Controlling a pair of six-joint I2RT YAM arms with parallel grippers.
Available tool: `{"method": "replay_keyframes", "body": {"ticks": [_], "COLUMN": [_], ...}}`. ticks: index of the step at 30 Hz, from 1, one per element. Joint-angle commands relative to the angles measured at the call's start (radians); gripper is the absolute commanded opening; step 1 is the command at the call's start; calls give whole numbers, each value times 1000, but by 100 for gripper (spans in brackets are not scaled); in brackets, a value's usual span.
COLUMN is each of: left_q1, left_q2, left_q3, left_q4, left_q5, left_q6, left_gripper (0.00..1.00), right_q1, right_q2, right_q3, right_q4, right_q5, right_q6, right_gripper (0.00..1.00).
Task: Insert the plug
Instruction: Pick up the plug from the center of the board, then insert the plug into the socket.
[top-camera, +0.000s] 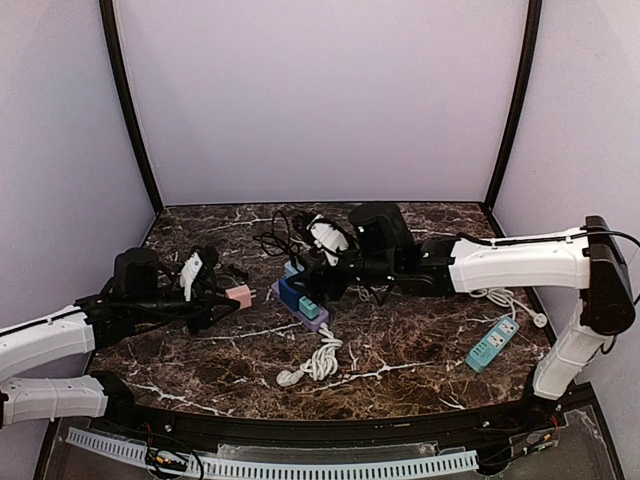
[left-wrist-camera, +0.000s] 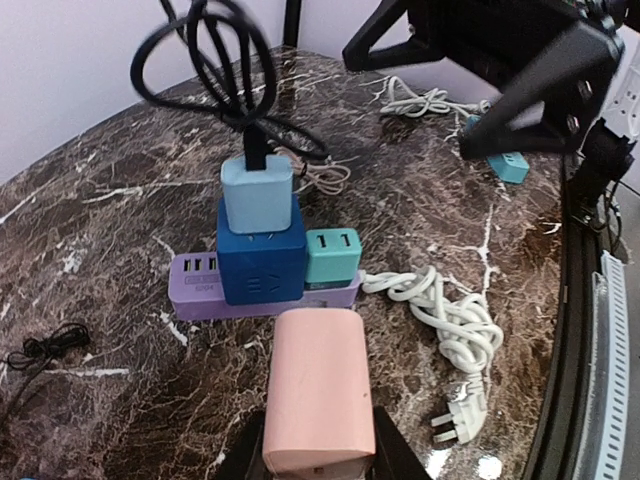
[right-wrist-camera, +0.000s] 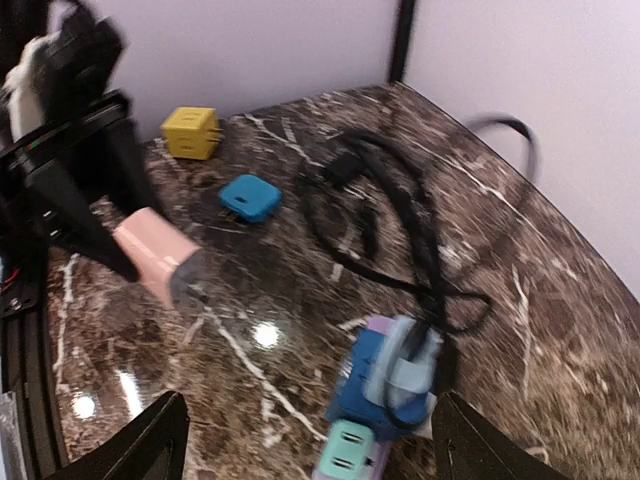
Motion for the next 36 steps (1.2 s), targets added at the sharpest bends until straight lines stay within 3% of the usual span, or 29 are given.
{"method": "replay_keyframes", "body": {"ticks": [1, 4, 12, 16, 20, 24, 32, 36], "left_q1": [-59, -90, -98, -97, -98, -100, -121, -127], "left_q2": [115, 199, 444, 563, 662, 735, 791, 797], "left_q3": [-143, -219, -237, -207, -168, -137, -123, -135], "left_q4": [457, 637, 920, 993, 1046, 1100, 1132, 1127], "left_q5": [-176, -262, -246, -244, -212, -239, -238, -261], "left_q6": [-38, -10, -23, 10, -26, -8, -66, -76], "left_gripper": [1, 1, 1, 1, 1, 1, 1, 1], "right_q1": [-126, -179, -384, -386, -326, -279, -176, -171], "right_q2": [-62, -48, 100, 131, 112, 142, 235, 268], "right_q3": [-102, -145, -46, -22, -83, -63, 46, 64], "right_q4": [46, 93, 104, 135, 233, 286, 162, 160], "right_q5": [54, -2, -298, -474, -368, -257, 15, -7], "right_q6": [227, 252, 314, 172, 114, 177, 201, 214], "right_gripper": [84, 84, 77, 72, 75, 74, 74, 73]}}
